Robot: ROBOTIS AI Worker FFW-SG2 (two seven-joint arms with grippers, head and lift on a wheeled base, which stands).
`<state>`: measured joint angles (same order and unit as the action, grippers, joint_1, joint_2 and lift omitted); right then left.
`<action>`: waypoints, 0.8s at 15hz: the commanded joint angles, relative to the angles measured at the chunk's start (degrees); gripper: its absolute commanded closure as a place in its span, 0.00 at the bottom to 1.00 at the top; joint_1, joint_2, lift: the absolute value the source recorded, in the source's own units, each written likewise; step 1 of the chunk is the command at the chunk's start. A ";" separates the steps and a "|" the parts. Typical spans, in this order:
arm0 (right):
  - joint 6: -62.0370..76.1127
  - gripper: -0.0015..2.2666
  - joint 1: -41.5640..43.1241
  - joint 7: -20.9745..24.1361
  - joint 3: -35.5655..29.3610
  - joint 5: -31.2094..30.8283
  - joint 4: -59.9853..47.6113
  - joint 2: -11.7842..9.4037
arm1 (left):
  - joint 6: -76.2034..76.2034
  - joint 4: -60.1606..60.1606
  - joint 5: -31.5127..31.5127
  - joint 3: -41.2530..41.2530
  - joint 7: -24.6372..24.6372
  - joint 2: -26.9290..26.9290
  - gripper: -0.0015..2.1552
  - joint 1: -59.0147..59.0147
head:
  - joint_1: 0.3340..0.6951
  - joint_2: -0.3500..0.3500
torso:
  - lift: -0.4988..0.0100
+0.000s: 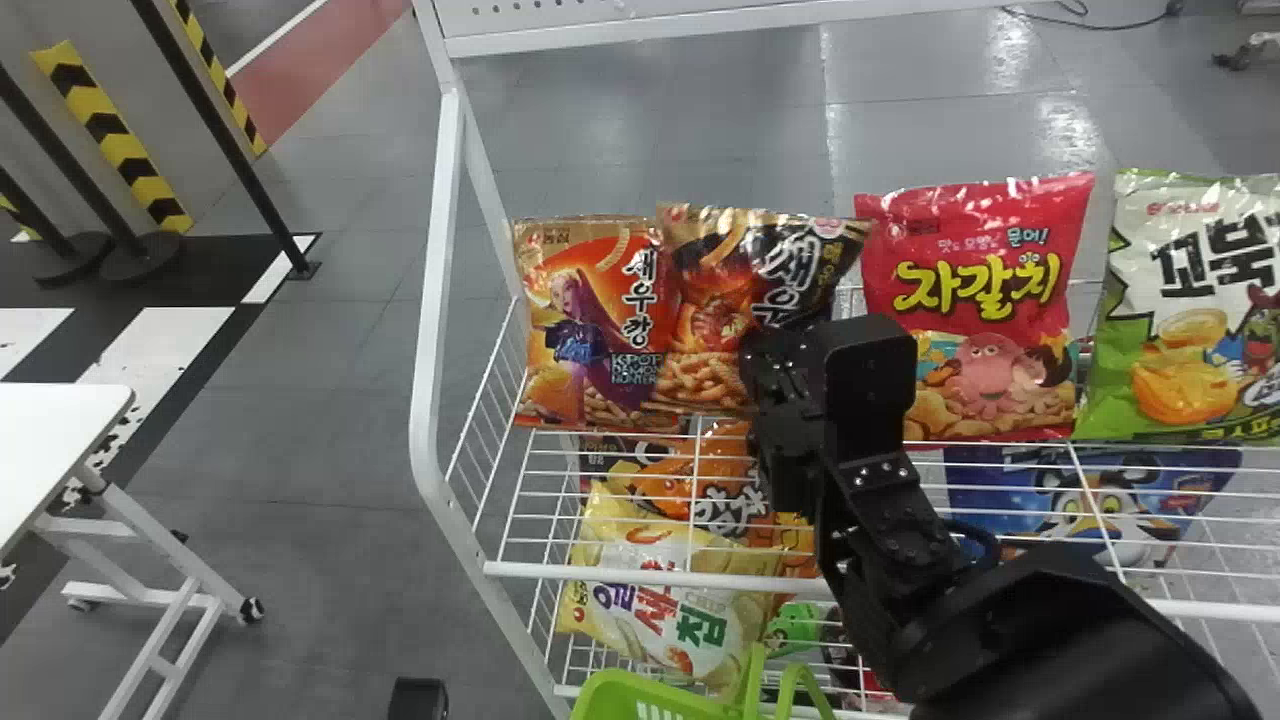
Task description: Hold basket handle with left hand then pick spicy shrimp crackers with right hand and place into basket
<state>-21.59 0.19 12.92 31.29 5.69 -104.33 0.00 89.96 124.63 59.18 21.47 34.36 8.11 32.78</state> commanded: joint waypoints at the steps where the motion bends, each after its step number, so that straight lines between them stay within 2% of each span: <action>1: -2.10 0.86 -3.89 0.00 -0.09 1.43 -7.55 -1.23 | 0.07 0.18 -0.47 -0.37 -0.34 -0.20 0.88 -0.26 | 1.00 0.82 | 0.91; 5: -5.26 0.86 -11.09 0.17 -2.64 3.98 -20.38 -7.38 | 0.07 0.79 -1.35 -1.08 -0.78 -0.64 0.88 -0.35 | 1.00 0.80 | 0.91; 9: -9.31 0.86 -22.17 0.17 -6.33 6.96 -36.03 -16.00 | 0.07 0.97 -2.58 -1.43 -1.13 -1.26 0.88 -0.61 | 1.00 0.70 | 0.91; 12: -16.16 0.86 -28.67 0.17 -8.44 8.55 -43.32 -19.77 | 0.07 0.97 -2.76 -1.25 -1.13 -1.70 0.88 -0.70 | 1.00 0.64 | 0.91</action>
<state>-34.40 -25.62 13.10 23.76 13.39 -144.42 -18.02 89.96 125.60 56.53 20.12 33.22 6.64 32.10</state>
